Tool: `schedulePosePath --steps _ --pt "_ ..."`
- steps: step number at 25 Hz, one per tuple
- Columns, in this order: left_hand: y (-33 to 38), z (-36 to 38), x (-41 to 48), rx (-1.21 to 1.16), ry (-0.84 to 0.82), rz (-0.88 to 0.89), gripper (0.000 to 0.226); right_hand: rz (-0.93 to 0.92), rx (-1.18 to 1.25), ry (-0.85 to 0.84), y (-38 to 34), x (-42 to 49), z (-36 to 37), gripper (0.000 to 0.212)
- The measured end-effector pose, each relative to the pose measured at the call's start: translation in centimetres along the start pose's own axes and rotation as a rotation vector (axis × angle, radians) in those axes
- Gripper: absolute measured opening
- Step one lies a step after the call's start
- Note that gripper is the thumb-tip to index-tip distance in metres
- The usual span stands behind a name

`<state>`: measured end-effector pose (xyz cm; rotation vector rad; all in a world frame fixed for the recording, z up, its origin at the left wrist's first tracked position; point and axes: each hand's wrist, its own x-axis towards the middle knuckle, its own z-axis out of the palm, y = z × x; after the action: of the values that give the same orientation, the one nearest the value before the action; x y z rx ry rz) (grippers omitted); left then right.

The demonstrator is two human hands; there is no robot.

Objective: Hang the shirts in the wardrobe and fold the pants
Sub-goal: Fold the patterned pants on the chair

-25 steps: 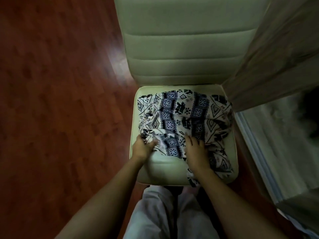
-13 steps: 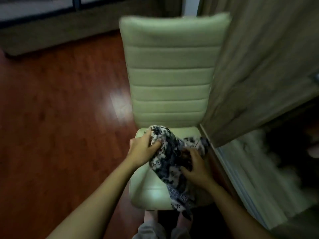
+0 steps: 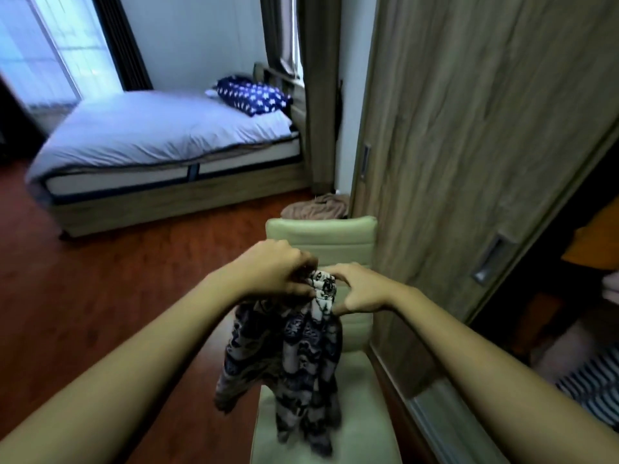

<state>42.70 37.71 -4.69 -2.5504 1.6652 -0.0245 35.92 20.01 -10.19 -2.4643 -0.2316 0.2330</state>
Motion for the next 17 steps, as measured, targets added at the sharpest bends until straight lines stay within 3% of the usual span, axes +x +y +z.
schedulePosePath --steps 2,4,6,8,10,13,17 --pt "-1.3 -2.6 -1.2 0.107 0.036 -0.023 0.039 -0.032 -0.088 0.043 -2.5 0.0 -2.2 0.037" --pt "-2.5 -3.8 -2.4 0.054 -0.027 -0.033 0.041 -0.119 -0.256 0.151 -4.9 0.0 -3.9 0.018" --pt "-3.4 -4.2 -3.6 -0.029 -0.042 -0.029 0.048 -0.170 -0.566 0.266 -6.6 -0.2 -5.1 0.023" --pt "-4.4 -5.0 -4.1 -0.019 0.072 -0.097 0.052 -0.125 -0.799 0.335 -7.8 -0.5 -6.0 0.038" --pt "-5.0 -5.6 -4.1 -0.009 0.178 -0.220 0.055 -0.091 -0.835 0.374 -8.6 -0.9 -6.7 0.045" --pt "-4.2 -5.5 -3.1 0.039 0.080 -0.340 0.052 -0.011 -0.792 0.416 -8.4 -1.3 -7.5 0.048" --pt "-3.8 -5.1 -1.8 0.004 0.301 -0.444 0.025 0.130 -0.656 0.215 -6.5 -1.8 -7.3 0.035"
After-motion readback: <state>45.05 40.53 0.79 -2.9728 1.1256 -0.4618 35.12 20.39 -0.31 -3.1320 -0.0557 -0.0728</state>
